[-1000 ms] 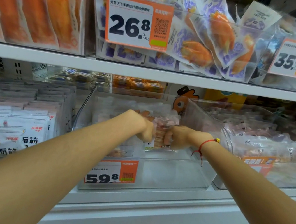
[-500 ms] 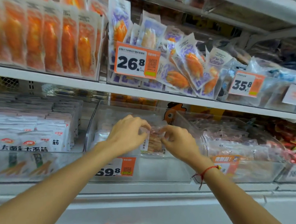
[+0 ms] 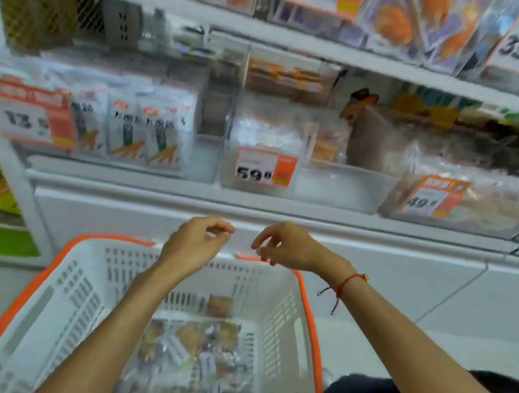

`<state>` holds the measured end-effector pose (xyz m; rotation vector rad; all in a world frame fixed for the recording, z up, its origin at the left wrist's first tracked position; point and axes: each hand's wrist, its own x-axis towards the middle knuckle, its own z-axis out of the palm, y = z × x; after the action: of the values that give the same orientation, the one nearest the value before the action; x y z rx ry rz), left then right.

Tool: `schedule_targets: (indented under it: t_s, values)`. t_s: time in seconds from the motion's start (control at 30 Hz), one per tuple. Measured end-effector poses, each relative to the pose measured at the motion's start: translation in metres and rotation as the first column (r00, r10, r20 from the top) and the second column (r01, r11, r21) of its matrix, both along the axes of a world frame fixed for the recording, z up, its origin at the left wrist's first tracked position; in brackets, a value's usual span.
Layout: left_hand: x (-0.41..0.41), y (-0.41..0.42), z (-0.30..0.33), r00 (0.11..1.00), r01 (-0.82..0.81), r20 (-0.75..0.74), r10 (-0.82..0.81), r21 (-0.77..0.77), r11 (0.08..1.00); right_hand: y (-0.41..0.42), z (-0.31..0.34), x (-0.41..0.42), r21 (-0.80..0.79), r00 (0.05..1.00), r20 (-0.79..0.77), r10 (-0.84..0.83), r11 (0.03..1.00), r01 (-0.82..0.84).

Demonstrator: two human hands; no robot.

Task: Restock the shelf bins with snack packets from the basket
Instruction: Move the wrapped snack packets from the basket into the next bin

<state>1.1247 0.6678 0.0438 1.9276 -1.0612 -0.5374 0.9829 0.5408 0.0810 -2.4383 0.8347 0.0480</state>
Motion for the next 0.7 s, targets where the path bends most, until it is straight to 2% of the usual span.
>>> schedule_targets:
  t_s: [0.13,0.3,0.4,0.5,0.6,0.7]
  values:
    - [0.008,0.031,-0.066,0.989,0.032,-0.146,-0.01,0.151,0.988,0.026,-0.07,0.005,0.165,0.989,-0.145,0.038,0.986,-0.014]
    - [0.018,0.06,-0.134,0.974,0.051,-0.227,0.025,0.324,0.945,0.053,-0.15,0.012,0.309,0.965,-0.261,0.036,0.95,0.048]
    - [0.024,0.074,-0.177,0.961,0.066,-0.268,0.067,0.459,0.886,0.068,-0.194,0.014,0.358,0.945,-0.326,0.028,0.929,0.096]
    - [0.027,0.082,-0.218,0.923,0.134,-0.374,0.085,0.521,0.843,0.079,-0.227,0.018,0.365,0.913,-0.402,0.07,0.927,0.09]
    - [0.022,0.076,-0.239,0.837,0.056,-0.481,0.259,0.546,0.836,0.078,-0.256,0.025,0.357,0.901,-0.427,0.082,0.93,0.085]
    - [0.007,0.067,-0.244,0.681,0.023,-0.585,0.441,0.619,0.785,0.076,-0.275,0.033,0.335,0.928,-0.367,0.058,0.939,0.074]
